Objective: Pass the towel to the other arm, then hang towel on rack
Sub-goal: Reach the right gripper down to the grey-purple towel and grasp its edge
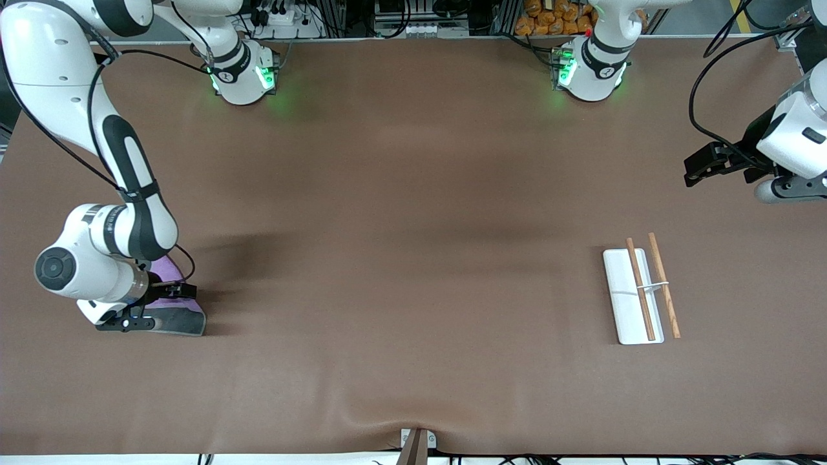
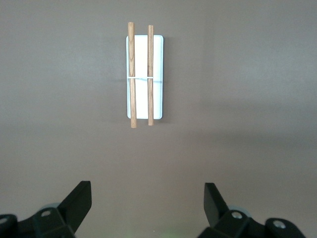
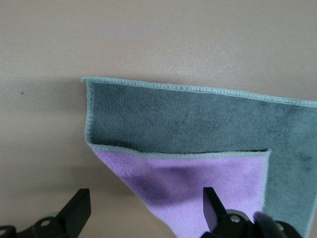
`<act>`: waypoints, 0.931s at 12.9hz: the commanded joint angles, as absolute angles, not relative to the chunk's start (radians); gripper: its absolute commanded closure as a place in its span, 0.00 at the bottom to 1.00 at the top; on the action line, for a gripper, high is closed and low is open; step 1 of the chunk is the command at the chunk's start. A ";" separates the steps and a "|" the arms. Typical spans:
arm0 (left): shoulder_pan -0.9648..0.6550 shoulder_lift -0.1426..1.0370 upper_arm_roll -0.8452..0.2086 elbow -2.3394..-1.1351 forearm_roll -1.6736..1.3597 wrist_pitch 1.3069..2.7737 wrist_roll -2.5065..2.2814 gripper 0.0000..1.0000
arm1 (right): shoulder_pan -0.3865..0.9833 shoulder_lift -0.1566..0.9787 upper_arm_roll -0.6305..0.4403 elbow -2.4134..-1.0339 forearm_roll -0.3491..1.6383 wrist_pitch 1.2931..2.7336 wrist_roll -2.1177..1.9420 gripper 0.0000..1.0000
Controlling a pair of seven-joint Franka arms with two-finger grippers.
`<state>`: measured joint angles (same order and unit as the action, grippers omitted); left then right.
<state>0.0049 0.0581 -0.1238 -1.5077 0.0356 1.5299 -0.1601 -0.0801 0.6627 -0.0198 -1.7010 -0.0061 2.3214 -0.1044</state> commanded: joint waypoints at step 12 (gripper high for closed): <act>0.009 0.052 -0.123 -1.529 0.020 1.548 -0.146 0.00 | -0.091 0.647 -0.015 -1.816 -0.032 2.551 -0.109 1.00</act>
<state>0.0050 0.0582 -0.1238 -1.5214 0.0356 1.5333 -0.1601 -0.0829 0.6701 -0.0241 -1.8018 -0.0073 2.5459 -0.1106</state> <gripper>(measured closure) 0.000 0.903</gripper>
